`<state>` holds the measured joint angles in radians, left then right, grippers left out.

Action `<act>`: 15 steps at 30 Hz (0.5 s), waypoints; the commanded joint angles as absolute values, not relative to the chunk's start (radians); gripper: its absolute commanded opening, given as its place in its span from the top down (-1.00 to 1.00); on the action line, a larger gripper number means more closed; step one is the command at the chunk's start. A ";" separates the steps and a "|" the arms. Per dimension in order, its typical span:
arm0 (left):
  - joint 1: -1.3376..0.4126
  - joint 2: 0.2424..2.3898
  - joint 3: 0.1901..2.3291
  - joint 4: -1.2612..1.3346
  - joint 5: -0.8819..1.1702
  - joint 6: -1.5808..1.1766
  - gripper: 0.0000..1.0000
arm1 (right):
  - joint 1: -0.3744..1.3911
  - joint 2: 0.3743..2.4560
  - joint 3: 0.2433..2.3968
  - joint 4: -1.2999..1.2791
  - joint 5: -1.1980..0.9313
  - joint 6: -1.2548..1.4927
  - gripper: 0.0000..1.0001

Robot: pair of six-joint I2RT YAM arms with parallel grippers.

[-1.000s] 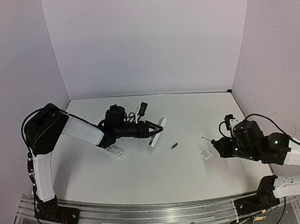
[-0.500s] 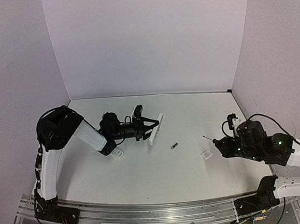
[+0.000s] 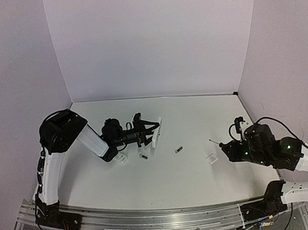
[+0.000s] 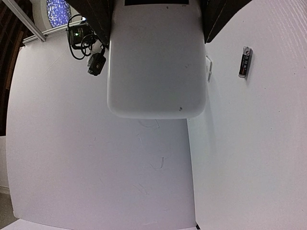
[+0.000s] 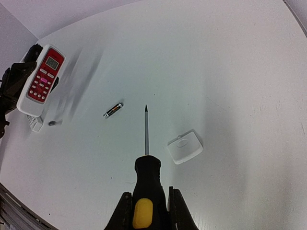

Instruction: Unload the batteries from the remote control

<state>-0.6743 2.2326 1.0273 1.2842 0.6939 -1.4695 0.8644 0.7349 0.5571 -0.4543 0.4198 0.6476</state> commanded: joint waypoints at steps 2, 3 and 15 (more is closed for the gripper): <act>-0.675 2.203 1.070 1.767 0.685 -1.490 1.00 | 0.863 0.716 0.574 -0.460 0.442 0.655 1.00; -0.675 2.200 1.067 1.756 0.683 -1.483 1.00 | 0.863 0.715 0.574 -0.461 0.442 0.656 1.00; -0.714 2.057 1.246 0.524 0.626 -0.897 1.00 | 0.863 0.836 0.618 -0.494 0.437 0.632 1.00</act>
<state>-0.6804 2.1846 1.1134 1.0228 0.7073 -1.2360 0.8646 0.7752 0.5644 -0.4814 0.4225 0.6488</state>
